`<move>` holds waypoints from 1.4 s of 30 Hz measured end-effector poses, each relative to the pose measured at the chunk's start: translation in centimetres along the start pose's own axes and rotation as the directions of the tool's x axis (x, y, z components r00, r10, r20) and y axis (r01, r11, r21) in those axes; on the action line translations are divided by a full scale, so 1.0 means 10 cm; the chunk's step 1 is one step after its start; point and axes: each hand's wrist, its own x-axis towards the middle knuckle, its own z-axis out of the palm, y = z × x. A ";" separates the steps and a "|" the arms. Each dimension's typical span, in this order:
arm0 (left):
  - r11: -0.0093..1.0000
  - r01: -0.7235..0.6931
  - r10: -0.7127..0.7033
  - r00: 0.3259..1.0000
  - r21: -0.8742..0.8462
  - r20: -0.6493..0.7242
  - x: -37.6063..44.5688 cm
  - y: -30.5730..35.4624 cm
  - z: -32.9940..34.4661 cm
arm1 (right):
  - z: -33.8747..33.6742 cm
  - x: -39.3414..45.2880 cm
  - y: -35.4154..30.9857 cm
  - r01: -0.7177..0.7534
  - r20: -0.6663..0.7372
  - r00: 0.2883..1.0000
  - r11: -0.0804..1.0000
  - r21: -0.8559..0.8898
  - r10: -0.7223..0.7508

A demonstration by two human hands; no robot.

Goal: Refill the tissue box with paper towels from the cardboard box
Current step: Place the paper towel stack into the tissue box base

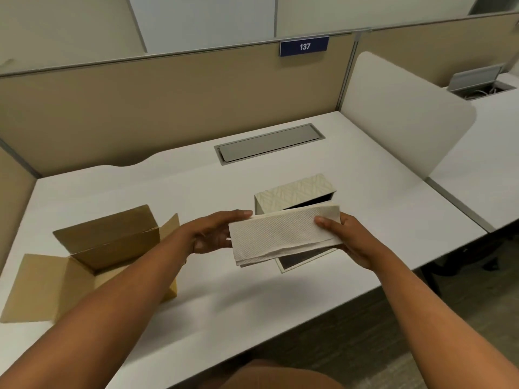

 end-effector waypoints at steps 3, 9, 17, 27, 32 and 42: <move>0.969 -0.026 0.032 0.999 -0.245 0.020 0.23 -0.12 -0.02 | -0.15 0.13 0.06 -0.075 -0.019 0.997 0.996 0.044 0.076; 0.875 -0.073 -0.017 0.983 -0.479 -0.180 0.65 -0.30 0.06 | -0.33 0.37 0.28 -0.236 -0.031 0.970 0.962 0.139 0.242; 0.810 0.065 -0.239 0.944 -0.583 -0.227 0.96 -0.52 0.42 | -0.50 0.58 0.47 -0.340 -0.019 0.939 0.936 0.090 0.343; 0.893 0.128 -0.298 0.887 -0.432 -0.353 1.24 -0.77 0.86 | -0.98 0.94 0.64 -0.445 0.055 0.895 0.895 0.028 0.443; 0.923 0.041 -0.244 0.832 -0.384 -0.499 1.42 -0.75 1.05 | -1.27 1.17 0.61 -0.463 0.047 0.884 0.884 -0.064 0.466; 0.949 -0.045 -0.180 0.733 -0.311 -0.656 1.66 -0.75 1.11 | -1.32 1.36 0.63 -0.415 0.082 0.895 0.886 -0.207 0.438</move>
